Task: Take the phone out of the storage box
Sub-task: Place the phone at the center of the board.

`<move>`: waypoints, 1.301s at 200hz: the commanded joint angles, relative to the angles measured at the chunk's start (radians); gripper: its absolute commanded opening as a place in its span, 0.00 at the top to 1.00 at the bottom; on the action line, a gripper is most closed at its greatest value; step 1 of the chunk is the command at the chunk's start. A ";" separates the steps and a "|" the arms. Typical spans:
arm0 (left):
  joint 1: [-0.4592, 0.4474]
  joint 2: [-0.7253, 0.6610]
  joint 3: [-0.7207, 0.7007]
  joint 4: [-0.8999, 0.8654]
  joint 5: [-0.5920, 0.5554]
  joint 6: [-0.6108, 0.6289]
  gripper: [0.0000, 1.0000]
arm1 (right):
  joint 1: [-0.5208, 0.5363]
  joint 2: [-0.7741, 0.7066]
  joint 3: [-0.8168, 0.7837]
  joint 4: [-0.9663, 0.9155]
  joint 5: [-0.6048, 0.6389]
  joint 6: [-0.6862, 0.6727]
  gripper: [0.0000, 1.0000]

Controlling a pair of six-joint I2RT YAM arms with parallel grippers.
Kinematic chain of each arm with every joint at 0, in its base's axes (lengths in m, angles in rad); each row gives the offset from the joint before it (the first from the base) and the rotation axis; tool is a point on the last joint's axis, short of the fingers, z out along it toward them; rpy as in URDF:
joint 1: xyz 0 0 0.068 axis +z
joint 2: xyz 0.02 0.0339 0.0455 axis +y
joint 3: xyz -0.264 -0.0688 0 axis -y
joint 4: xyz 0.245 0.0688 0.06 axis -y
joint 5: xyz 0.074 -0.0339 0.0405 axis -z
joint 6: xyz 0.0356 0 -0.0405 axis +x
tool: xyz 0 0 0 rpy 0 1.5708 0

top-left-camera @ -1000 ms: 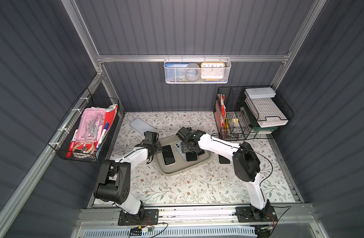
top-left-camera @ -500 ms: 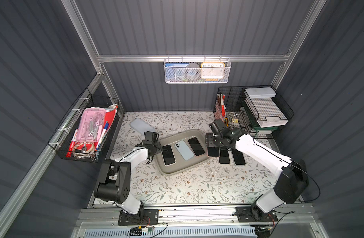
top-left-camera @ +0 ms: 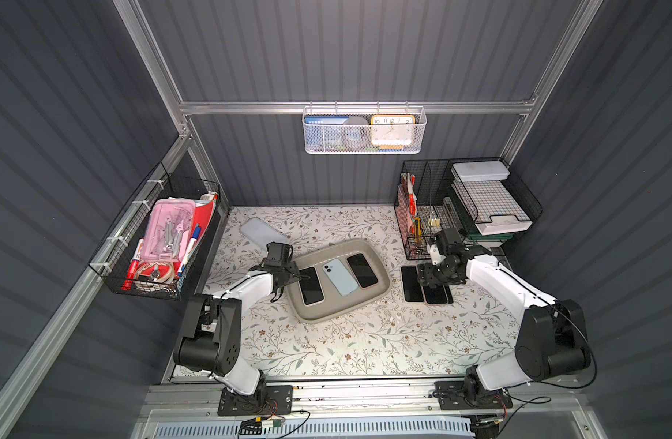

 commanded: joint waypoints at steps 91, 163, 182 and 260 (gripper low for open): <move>0.001 -0.004 -0.021 0.007 0.026 0.025 0.32 | -0.278 0.002 -0.074 0.180 -0.125 -0.268 0.43; 0.000 0.005 -0.023 0.012 0.034 0.027 0.32 | -0.405 0.153 0.021 0.146 -0.174 -0.330 0.44; 0.001 0.009 -0.022 0.014 0.037 0.028 0.32 | -0.419 0.173 0.037 0.144 -0.170 -0.340 0.45; 0.001 0.008 -0.025 0.016 0.042 0.028 0.33 | -0.421 0.249 0.076 0.132 -0.106 -0.351 0.39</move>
